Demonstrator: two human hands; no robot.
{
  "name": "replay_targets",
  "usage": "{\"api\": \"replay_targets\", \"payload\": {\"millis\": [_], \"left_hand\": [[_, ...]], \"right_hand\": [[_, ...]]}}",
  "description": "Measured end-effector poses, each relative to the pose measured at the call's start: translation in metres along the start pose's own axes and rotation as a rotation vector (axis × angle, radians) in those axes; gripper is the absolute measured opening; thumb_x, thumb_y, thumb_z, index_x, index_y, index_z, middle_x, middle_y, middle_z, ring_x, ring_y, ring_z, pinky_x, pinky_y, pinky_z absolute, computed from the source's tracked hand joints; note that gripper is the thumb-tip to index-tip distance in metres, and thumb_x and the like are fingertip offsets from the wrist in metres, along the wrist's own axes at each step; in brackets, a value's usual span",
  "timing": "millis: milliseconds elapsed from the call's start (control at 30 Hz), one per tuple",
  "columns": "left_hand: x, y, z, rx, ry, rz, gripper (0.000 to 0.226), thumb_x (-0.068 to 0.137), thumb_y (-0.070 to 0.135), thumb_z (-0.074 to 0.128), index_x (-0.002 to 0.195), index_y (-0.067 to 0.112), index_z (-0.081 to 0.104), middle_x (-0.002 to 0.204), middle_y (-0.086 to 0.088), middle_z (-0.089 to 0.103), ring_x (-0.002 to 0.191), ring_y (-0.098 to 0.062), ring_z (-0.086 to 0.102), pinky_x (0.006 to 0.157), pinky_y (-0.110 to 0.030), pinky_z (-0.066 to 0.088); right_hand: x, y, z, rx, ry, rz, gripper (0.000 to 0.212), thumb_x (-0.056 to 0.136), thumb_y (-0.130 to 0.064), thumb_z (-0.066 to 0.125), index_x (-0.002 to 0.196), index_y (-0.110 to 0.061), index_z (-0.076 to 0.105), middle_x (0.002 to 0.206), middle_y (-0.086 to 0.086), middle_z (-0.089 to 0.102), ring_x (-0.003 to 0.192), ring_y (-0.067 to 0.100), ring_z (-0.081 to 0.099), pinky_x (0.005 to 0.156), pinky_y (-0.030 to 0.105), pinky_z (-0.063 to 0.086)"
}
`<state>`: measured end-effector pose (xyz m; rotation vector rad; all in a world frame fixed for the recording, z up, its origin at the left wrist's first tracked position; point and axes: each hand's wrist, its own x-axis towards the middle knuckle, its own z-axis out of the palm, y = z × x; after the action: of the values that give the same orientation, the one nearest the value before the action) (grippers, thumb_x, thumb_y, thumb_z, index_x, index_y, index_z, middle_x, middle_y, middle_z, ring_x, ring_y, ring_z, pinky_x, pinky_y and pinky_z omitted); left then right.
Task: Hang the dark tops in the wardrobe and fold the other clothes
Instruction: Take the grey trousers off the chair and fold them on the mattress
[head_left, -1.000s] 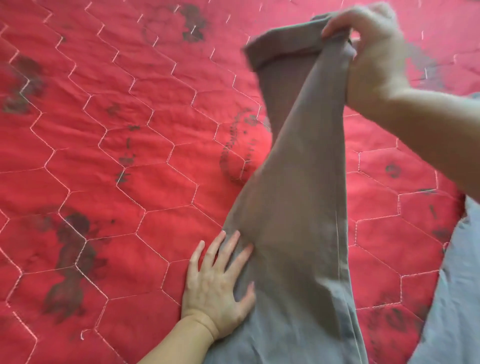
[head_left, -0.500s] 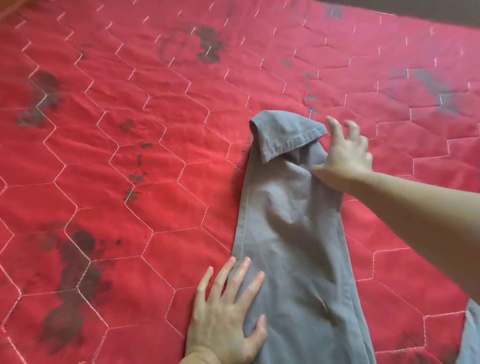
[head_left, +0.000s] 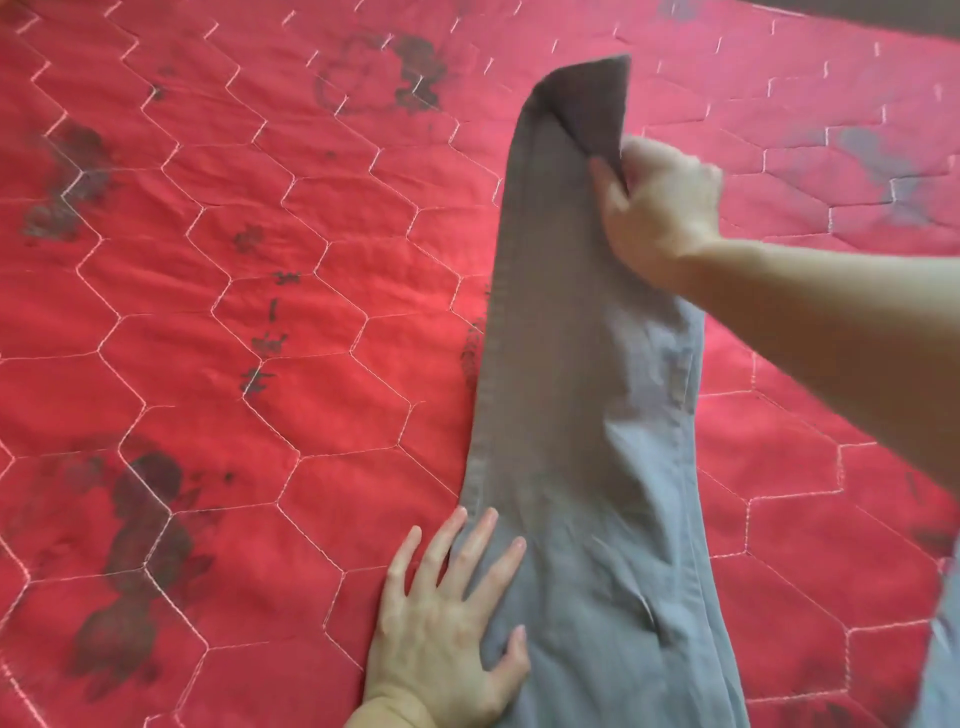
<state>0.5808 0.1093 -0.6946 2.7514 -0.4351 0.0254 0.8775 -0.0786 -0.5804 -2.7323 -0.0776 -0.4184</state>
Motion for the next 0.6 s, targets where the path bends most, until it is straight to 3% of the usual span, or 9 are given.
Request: {"api": "replay_targets", "payload": {"millis": [100,233,333,400,467,533,600], "left_hand": [[0.000,0.001,-0.005,-0.012,-0.021,-0.014,0.067,0.066,0.053,0.054,0.128,0.031,0.063,0.144,0.001,0.052,0.135,-0.020,0.039,0.108,-0.050,0.026],[-0.002,0.002,-0.009,0.023,-0.078,-0.034,0.063,0.074,0.054,0.049,0.132,0.032,0.059,0.146,0.002,0.049,0.138,-0.020,0.038,0.113,-0.048,0.022],[-0.003,0.004,-0.013,-0.032,-0.068,-0.067,0.061,0.076,0.053,0.047,0.133,0.032,0.058,0.147,0.003,0.049,0.139,-0.020,0.039,0.115,-0.046,0.021],[-0.001,0.006,-0.020,0.003,-0.119,-0.070,0.062,0.077,0.052,0.048,0.136,0.032,0.055,0.147,0.004,0.048,0.141,-0.020,0.037,0.117,-0.044,0.020],[-0.003,0.008,-0.027,-0.126,-0.193,-0.222,0.065,0.079,0.044,0.059,0.140,0.023,0.049,0.147,-0.003,0.048,0.139,-0.023,0.037,0.116,-0.041,0.021],[-0.017,0.014,-0.034,-0.406,-0.188,-0.334,0.054,0.078,0.039,0.064,0.124,0.013,0.059,0.127,-0.007,0.060,0.124,-0.026,0.048,0.102,-0.040,0.036],[-0.044,0.029,-0.043,-0.652,-0.079,-0.457,0.011,0.087,0.026,0.065,0.088,0.015,0.063,0.086,0.007,0.065,0.091,-0.023,0.057,0.072,-0.033,0.040]], "right_hand": [[-0.010,-0.007,-0.037,0.010,0.056,-0.142,0.024,0.096,-0.030,0.042,0.076,-0.017,0.042,0.067,-0.006,0.043,0.073,0.025,0.036,0.079,0.035,0.029],[-0.071,-0.026,-0.081,-0.072,0.016,-0.413,0.026,0.089,-0.023,0.038,0.095,-0.014,0.061,0.080,-0.002,0.060,0.084,0.032,0.056,0.085,0.034,0.028],[-0.149,-0.042,-0.107,-0.229,-0.202,-0.614,0.030,0.086,-0.023,0.036,0.098,-0.016,0.062,0.079,-0.001,0.065,0.076,0.029,0.061,0.089,0.038,0.031],[-0.213,-0.050,-0.113,-0.386,-0.398,-0.697,0.015,0.085,-0.017,0.039,0.093,-0.018,0.052,0.076,-0.002,0.063,0.073,0.028,0.062,0.087,0.036,0.029],[-0.273,-0.060,-0.115,-0.438,-0.602,-0.704,0.010,0.085,-0.012,0.040,0.091,-0.020,0.040,0.081,-0.001,0.065,0.075,0.027,0.063,0.083,0.036,0.028],[-0.319,-0.067,-0.114,-0.419,-0.753,-0.648,0.013,0.083,-0.008,0.040,0.089,-0.019,0.037,0.084,0.002,0.067,0.075,0.028,0.063,0.080,0.037,0.025],[-0.350,-0.074,-0.110,-0.367,-0.764,-0.576,0.015,0.079,-0.005,0.041,0.085,-0.018,0.037,0.080,0.004,0.066,0.068,0.028,0.060,0.076,0.036,0.022]]}}
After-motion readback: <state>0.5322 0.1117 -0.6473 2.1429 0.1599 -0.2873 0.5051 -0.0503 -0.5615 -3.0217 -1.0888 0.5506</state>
